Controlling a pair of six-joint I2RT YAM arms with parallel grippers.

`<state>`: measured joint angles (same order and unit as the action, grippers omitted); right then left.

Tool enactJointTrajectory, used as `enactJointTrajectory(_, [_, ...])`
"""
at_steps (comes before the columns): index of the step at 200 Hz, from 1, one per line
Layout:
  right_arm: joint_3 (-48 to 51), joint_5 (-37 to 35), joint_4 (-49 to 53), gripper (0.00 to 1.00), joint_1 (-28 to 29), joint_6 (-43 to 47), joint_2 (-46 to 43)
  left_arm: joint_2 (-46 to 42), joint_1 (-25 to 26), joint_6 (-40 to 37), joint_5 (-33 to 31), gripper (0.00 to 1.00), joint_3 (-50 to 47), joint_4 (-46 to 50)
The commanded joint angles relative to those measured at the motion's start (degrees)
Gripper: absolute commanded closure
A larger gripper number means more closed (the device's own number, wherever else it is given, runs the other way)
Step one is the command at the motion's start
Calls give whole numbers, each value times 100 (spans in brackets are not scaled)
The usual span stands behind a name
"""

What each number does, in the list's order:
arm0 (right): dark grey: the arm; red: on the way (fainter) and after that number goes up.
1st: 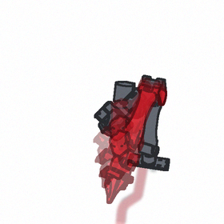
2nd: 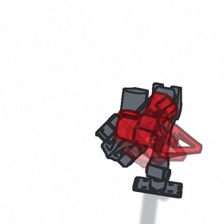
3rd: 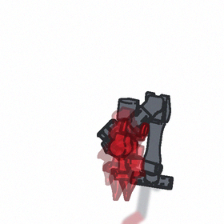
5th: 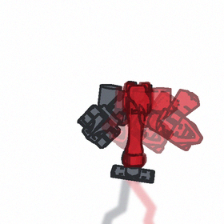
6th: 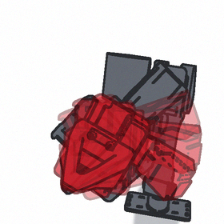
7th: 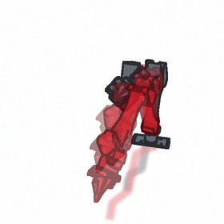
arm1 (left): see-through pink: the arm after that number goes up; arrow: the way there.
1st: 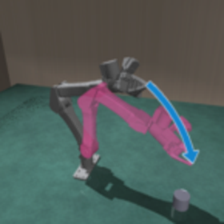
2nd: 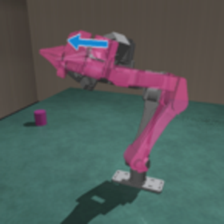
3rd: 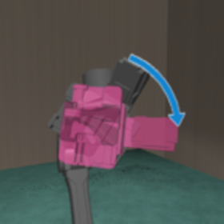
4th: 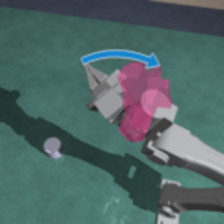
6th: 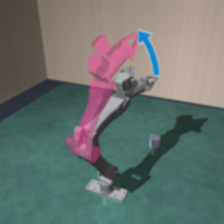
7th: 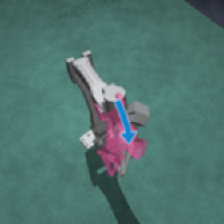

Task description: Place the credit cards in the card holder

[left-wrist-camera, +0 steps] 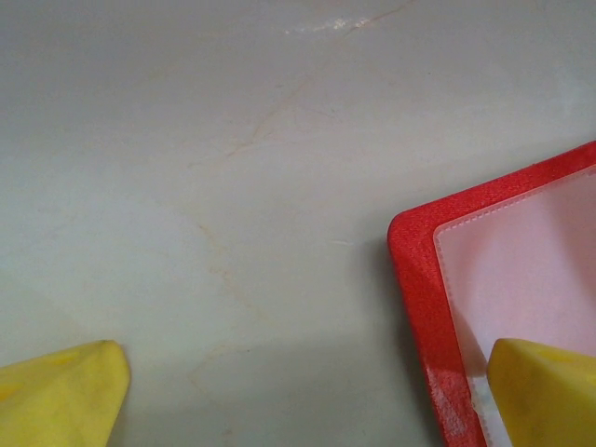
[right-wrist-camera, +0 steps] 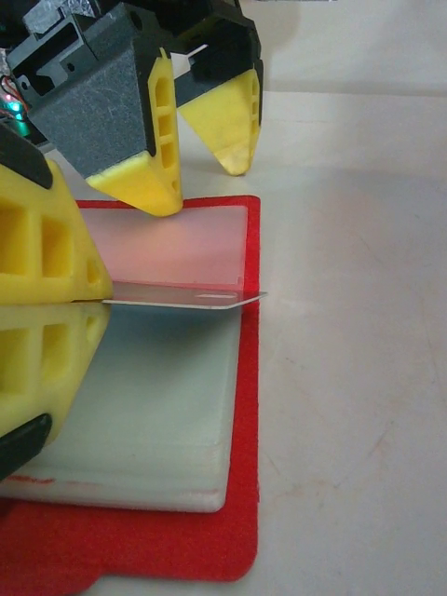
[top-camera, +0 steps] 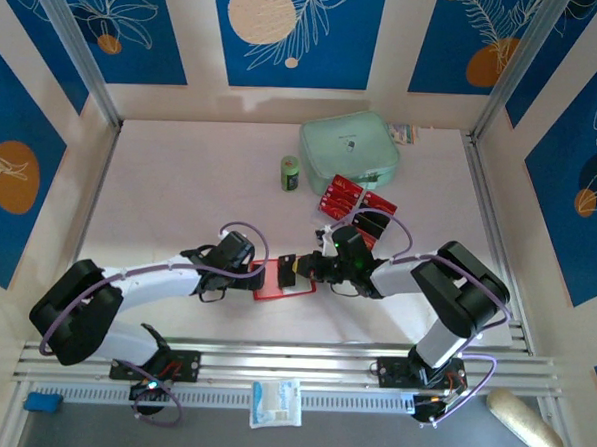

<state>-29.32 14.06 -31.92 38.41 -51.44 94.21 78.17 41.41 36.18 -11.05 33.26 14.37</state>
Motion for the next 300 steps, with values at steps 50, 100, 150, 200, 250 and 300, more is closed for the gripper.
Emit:
enactJointTrajectory(50, [49,436,101,100,-87,8,180,-21,-19,117,-97,0,-134,294])
enactJointTrajectory(100, [-21,561,271,100,-97,47,256,-2,-27,108,-99,0,-144,272])
enactJointTrajectory(150, [-111,658,390,100,-94,88,382,3,-20,108,-90,0,-158,250])
enactJointTrajectory(200, [-319,738,522,100,-106,125,617,29,-20,120,-73,0,-163,206])
enactJointTrajectory(250, [-662,965,996,74,-62,313,823,47,-27,120,-55,0,-146,181])
enactJointTrajectory(300, [-987,487,2728,48,-202,1020,-271,-118,-27,169,10,0,12,353])
